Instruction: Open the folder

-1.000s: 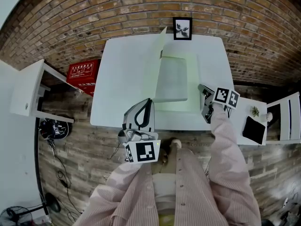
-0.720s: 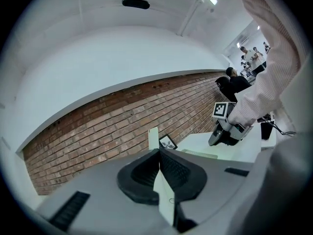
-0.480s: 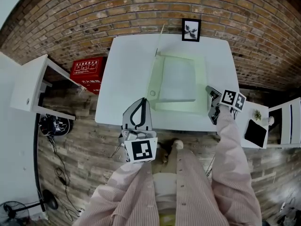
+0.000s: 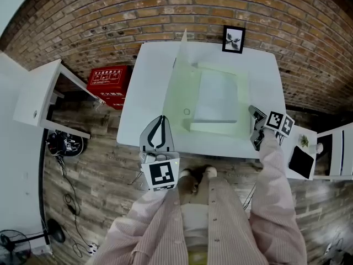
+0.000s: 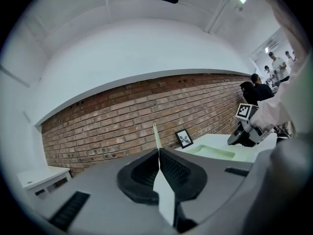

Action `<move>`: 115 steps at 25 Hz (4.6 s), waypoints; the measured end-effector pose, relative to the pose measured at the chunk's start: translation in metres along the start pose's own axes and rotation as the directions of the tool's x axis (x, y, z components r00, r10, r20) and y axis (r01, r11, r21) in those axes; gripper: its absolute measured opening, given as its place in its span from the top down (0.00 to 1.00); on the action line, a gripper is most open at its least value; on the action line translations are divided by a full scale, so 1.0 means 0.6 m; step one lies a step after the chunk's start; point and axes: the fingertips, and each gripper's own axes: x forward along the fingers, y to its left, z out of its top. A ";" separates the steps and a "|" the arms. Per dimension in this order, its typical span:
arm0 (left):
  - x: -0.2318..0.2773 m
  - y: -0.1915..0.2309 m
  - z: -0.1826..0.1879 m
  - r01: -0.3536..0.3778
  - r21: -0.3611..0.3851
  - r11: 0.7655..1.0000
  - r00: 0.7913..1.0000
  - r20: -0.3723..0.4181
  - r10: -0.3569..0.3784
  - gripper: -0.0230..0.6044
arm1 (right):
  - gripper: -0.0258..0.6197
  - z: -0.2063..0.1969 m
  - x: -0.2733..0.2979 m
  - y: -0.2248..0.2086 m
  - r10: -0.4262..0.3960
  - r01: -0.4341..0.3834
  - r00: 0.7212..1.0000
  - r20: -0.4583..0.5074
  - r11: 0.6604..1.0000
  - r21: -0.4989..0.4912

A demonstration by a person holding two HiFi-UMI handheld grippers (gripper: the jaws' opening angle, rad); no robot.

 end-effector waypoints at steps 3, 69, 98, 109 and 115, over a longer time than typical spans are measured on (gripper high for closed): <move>-0.001 0.019 -0.012 -0.025 -0.024 0.999 1.000 -0.017 0.025 0.96 | 0.81 0.000 -0.001 -0.001 -0.004 0.004 1.000 0.006 1.000 0.004; 0.034 0.202 -0.371 -0.402 -0.219 0.889 0.789 -0.576 0.215 0.97 | 0.81 0.000 -0.003 -0.004 -0.044 0.044 0.999 -0.010 0.999 0.011; 0.073 0.162 -0.404 -0.093 -0.085 0.992 0.731 -0.682 0.010 0.98 | 0.81 0.000 -0.004 -0.003 -0.047 0.047 0.999 -0.009 0.999 -0.004; 0.072 0.164 -0.406 -0.079 -0.065 0.995 0.720 -0.694 0.012 0.98 | 0.81 -0.003 -0.002 0.001 -0.054 0.054 0.999 -0.001 0.998 -0.011; 0.075 0.148 -0.372 0.022 0.032 0.999 0.730 -0.684 0.006 0.98 | 0.81 -0.005 -0.001 0.011 -0.065 0.065 0.998 -0.001 0.997 -0.045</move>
